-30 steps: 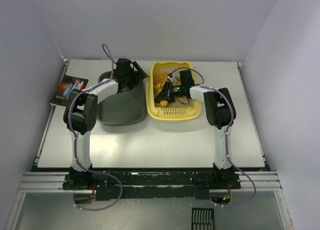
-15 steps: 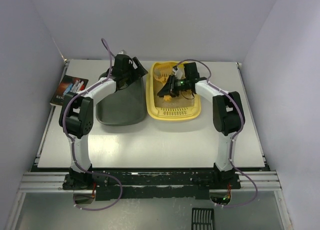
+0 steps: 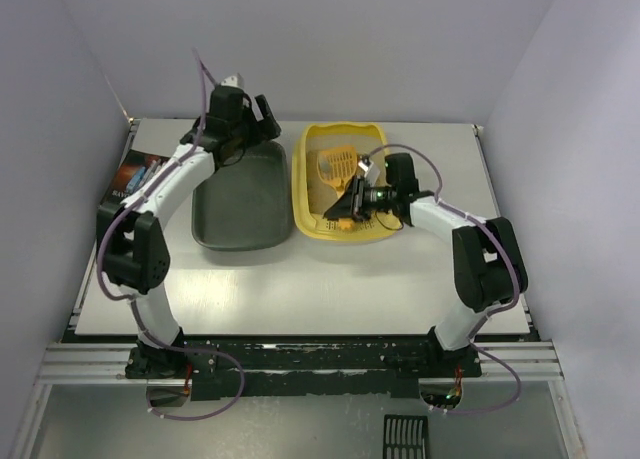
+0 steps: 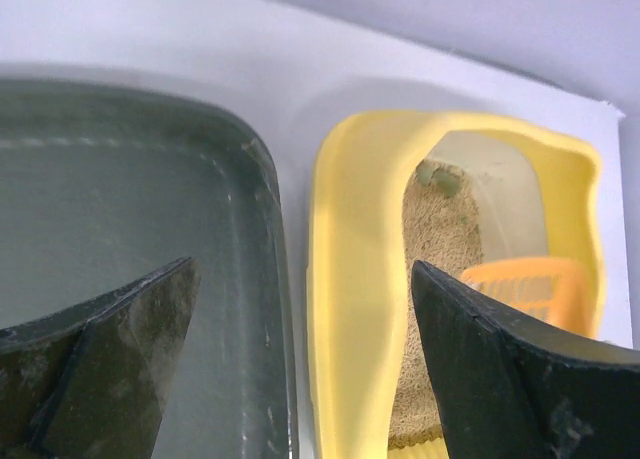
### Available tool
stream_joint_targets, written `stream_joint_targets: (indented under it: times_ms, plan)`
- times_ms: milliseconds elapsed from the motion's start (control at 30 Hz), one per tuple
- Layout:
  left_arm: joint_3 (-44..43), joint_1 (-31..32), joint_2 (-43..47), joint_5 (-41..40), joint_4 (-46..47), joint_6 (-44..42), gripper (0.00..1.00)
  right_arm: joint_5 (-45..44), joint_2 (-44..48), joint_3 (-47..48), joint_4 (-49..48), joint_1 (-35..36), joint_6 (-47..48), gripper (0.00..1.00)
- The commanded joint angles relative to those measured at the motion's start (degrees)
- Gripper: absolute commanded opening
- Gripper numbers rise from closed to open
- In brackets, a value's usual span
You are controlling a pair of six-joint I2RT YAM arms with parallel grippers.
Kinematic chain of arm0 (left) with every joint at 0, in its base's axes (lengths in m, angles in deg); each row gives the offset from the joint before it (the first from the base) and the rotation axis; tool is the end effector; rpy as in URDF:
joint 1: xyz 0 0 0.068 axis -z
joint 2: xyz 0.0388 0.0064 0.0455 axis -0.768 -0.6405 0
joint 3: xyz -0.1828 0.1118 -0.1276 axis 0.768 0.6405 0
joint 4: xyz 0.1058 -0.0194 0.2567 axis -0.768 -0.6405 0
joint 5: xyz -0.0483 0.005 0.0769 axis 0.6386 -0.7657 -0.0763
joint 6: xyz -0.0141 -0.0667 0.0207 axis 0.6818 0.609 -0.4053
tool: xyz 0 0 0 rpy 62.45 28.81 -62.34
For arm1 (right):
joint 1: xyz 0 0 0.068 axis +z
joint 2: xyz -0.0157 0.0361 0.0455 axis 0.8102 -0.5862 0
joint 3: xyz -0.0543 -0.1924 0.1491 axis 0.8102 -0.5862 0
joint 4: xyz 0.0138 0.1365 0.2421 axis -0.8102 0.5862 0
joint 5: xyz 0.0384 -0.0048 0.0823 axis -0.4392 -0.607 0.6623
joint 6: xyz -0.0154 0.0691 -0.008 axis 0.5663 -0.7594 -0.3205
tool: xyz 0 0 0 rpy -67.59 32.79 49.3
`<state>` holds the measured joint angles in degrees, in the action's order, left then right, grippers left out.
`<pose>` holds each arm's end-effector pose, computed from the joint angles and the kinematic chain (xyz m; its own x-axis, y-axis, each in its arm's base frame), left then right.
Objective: Clean the litter box
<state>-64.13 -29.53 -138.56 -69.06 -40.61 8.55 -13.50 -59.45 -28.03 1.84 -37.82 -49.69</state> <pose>0.4434 -0.1636 0.2677 -0.5535 -0.4123 -0.7237 -0.0162 0.8741 -0.4856 0.3558 0.1516 0.1707 -0.9579 0.1416 -0.2497 -0.1620 0.4516 0.8774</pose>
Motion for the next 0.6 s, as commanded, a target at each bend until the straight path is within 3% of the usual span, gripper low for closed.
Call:
stream_joint_targets:
  times_ms: [0, 167, 233, 400, 567]
  plan:
    - [-6.9, -1.4, 6.1, -1.6, -7.4, -11.4, 0.99, 7.6, 1.6, -12.2, -25.9, -0.4, -12.9, 0.0]
    - [-9.7, -1.7, 11.0, -8.8, -19.4, -23.0, 0.99, 11.1, -2.9, -22.6, -71.1, -0.7, -34.0, 0.0]
    - [-7.2, -2.6, 14.1, -11.9, -22.2, -26.2, 0.99, 11.5, -6.6, -23.0, -83.1, -0.7, -41.1, 0.0]
    - [5.9, -5.5, 26.0, -10.6, -19.5, -30.7, 0.99, 11.7, -14.6, -20.7, -100.2, -0.7, -52.7, 0.0]
    - [9.8, -5.6, 31.8, -7.0, -25.0, -36.9, 0.99, 12.6, -16.0, -20.0, -103.2, -0.7, -53.5, 0.0]
